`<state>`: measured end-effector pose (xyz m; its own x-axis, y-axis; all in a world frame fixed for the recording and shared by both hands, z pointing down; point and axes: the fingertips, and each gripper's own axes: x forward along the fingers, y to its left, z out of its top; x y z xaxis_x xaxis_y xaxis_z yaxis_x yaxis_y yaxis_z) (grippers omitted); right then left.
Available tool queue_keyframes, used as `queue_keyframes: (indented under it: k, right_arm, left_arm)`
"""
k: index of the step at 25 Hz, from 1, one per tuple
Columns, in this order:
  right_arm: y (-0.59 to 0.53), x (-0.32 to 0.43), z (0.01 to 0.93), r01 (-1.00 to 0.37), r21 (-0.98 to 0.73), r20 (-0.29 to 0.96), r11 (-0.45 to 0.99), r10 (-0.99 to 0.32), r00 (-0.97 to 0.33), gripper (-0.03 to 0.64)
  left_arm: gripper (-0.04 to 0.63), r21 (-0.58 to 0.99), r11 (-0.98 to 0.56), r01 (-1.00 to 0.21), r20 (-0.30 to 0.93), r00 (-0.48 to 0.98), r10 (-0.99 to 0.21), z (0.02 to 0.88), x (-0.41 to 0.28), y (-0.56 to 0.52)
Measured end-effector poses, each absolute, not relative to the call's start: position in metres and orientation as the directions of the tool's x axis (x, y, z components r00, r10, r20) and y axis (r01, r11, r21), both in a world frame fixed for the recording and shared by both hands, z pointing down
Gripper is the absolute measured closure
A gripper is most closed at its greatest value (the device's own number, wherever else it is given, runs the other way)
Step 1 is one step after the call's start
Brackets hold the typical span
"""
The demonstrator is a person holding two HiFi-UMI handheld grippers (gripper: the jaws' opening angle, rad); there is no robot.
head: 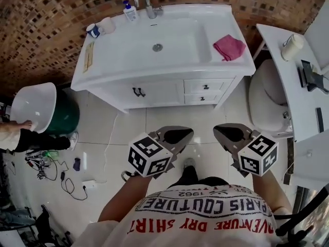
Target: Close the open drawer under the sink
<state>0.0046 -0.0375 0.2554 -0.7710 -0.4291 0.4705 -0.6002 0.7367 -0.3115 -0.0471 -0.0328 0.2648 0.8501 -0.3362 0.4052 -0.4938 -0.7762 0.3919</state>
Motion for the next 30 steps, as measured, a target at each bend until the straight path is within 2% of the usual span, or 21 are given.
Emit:
queue_keyframes:
  k: [7,17,30]
  right_arm:
    - [0.054,0.026,0.214,-0.559,-0.303,0.376,0.771,-0.443,-0.814,0.611]
    - [0.227,0.081,0.208,-0.511,-0.334,0.338,0.792,-0.405,-0.850,0.611]
    - [0.279,0.074,0.183,-0.511,-0.304,0.307,0.804,-0.425,-0.852,0.611]
  left_arm:
    - [0.603,0.301,-0.814,-0.496,0.362,0.850,-0.384,0.210,-0.013,0.066]
    - [0.603,0.308,-0.781,-0.543,0.340,0.830,-0.442,0.199,0.034,0.239]
    - [0.603,0.269,-0.800,-0.536,0.332,0.831,-0.446,0.177,0.028,0.293]
